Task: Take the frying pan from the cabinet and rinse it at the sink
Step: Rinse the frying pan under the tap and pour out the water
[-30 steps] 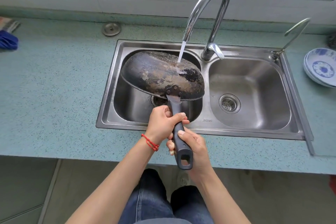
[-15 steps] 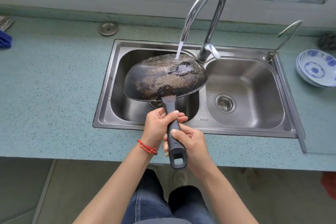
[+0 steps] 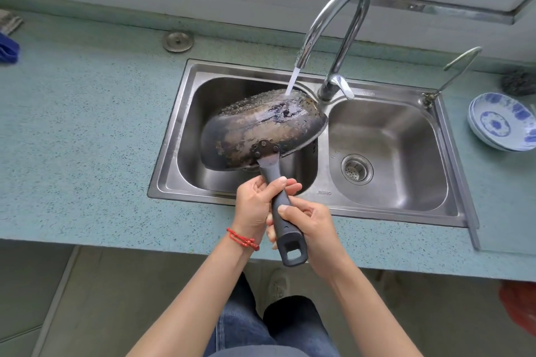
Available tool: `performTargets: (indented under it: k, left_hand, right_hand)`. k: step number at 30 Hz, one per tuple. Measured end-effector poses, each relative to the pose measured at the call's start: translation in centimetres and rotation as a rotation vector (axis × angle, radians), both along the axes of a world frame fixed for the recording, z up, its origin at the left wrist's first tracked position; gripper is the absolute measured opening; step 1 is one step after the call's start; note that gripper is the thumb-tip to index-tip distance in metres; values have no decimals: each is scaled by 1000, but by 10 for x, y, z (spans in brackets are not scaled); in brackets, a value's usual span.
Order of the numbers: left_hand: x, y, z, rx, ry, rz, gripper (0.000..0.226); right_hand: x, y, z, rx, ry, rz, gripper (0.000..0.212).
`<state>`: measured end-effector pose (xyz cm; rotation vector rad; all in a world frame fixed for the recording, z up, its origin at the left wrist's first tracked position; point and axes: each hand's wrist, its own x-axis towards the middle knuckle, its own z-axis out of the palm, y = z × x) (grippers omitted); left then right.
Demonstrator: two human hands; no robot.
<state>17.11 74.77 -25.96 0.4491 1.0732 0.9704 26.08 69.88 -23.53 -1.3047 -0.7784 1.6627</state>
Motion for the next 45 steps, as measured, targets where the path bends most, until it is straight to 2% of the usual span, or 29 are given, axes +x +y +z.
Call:
performTargets:
  k: [6, 8, 12, 14, 18, 22, 27, 29, 31, 33, 35, 37, 40, 43, 45]
  left_hand:
    - [-4, -1, 17, 49, 78, -21, 7]
    - [-6, 2, 21, 35, 27, -37, 7]
    - [-7, 9, 24, -54, -243, -71, 14]
    - [-7, 11, 28, -28, -214, -81, 13]
    - [-8, 10, 31, 113, -70, -155, 24]
    - [-6, 8, 32, 167, 60, -163, 23]
    - [-2, 0, 27, 223, 173, -132, 37]
    - [-1, -2, 24, 235, 210, -149, 31]
    - [3, -2, 20, 227, 242, -168, 27]
    - [7, -1, 16, 209, 236, -157, 30]
    - [10, 0, 13, 194, 235, -147, 30]
    - [11, 1, 11, 194, 259, -161, 22]
    - [9, 0, 6, 195, 262, -172, 16]
    - [6, -4, 3, 216, 227, -181, 14]
    - [5, -7, 1, 218, 196, -179, 13]
  right_hand:
    - [2, -3, 2, 4, 251, -12, 20]
    - [0, -3, 5, 23, 338, -8, 22]
    - [-1, -2, 10, 48, 451, -3, 34]
    - [2, -1, 11, 44, 468, 17, 37]
    - [8, 2, 17, 27, 378, 102, 36]
    - [19, 6, 28, -22, 295, 175, 21]
    - [24, 2, 31, -121, 228, 202, 15]
    - [22, 0, 36, -159, 43, 196, 12]
    - [19, -2, 40, -183, -235, 188, 11]
    - [15, -5, 36, -133, -499, 171, 9]
    - [11, -9, 32, -55, -635, 142, 6]
    - [10, -12, 28, -22, -618, 91, 18]
    - [10, -13, 24, 9, -503, 33, 16]
    - [11, -17, 19, 14, -412, 5, 30]
    - [13, -20, 19, 16, -361, -9, 29]
